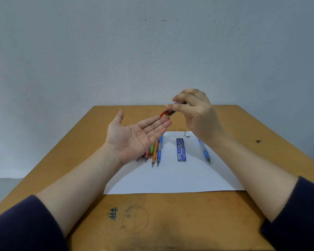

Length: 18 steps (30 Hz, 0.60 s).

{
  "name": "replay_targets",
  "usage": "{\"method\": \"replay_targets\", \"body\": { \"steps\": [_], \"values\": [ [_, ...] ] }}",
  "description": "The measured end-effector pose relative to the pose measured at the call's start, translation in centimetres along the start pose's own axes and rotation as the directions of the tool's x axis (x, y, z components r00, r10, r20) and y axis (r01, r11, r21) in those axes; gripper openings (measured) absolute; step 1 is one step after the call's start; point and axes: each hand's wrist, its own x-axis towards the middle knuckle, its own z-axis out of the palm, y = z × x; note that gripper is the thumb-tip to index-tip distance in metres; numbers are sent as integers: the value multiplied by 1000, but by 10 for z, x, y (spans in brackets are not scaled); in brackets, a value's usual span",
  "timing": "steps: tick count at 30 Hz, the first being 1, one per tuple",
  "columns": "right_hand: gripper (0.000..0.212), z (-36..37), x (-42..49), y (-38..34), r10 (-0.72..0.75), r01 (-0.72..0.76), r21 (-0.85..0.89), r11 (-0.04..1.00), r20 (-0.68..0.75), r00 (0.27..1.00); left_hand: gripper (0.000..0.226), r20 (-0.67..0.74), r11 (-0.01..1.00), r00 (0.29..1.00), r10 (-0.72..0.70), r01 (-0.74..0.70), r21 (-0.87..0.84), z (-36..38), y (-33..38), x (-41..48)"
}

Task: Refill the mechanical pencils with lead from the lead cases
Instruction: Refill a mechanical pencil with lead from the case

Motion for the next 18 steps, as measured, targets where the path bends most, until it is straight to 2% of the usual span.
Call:
{"method": "replay_targets", "body": {
  "steps": [3,7,8,11,13,15,18],
  "values": [
    [27,2,-2,2,-8,8,-16,1000,-1,1000,97,3,1000,1000,-1,1,-3,0,1,0],
    [54,-1,2,-4,55,-55,34,998,7,998,97,2,1000,1000,-1,1,3,-1,0,0],
    [55,-1,3,-5,59,-59,43,997,-1,998,97,1,1000,1000,0,0,4,-1,0,0],
    [32,1,0,-1,4,-4,-4,1000,9,1000,97,-6,1000,1000,0,0,-6,-1,-1,0],
    [26,3,-2,0,-6,6,-11,1000,10,1000,97,-11,1000,1000,-3,3,-12,-1,-1,0],
    [30,2,-2,-1,-1,1,-3,1000,5,1000,97,-13,1000,1000,-3,3,-5,-1,-1,0],
    [50,-1,2,-6,46,-47,56,997,18,999,96,-20,1000,1000,1,-1,-12,0,-1,0]
  ]
}}
